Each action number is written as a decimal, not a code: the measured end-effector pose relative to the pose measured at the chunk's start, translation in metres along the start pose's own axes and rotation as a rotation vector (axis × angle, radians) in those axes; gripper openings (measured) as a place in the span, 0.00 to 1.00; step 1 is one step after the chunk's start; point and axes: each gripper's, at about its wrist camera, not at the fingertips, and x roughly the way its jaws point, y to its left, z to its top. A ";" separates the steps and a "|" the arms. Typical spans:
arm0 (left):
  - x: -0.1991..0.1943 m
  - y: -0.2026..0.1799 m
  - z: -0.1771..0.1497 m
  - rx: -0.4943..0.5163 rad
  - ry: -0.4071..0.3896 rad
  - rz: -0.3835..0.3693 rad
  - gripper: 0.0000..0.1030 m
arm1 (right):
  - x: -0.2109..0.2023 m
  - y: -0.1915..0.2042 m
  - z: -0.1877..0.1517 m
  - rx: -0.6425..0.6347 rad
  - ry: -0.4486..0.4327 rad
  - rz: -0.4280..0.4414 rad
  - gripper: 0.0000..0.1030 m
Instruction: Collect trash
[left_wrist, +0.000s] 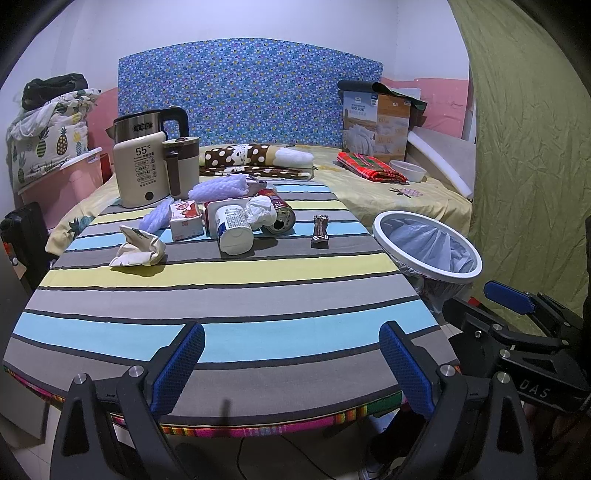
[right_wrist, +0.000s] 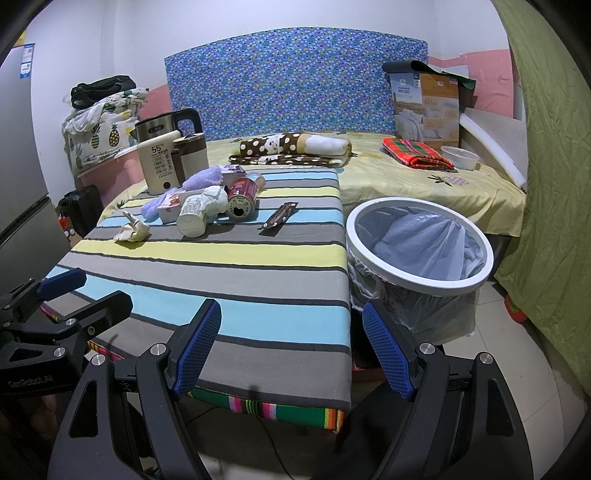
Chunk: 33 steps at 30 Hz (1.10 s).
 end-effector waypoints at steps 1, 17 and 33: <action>0.000 0.000 0.000 -0.001 0.000 -0.002 0.94 | 0.000 0.000 0.000 0.000 0.000 0.000 0.78; 0.000 0.000 0.000 -0.001 -0.001 -0.001 0.94 | 0.000 0.000 0.000 0.000 0.003 -0.001 0.78; 0.003 -0.002 0.003 0.001 0.010 -0.022 0.94 | 0.004 0.001 -0.001 -0.003 0.010 -0.003 0.78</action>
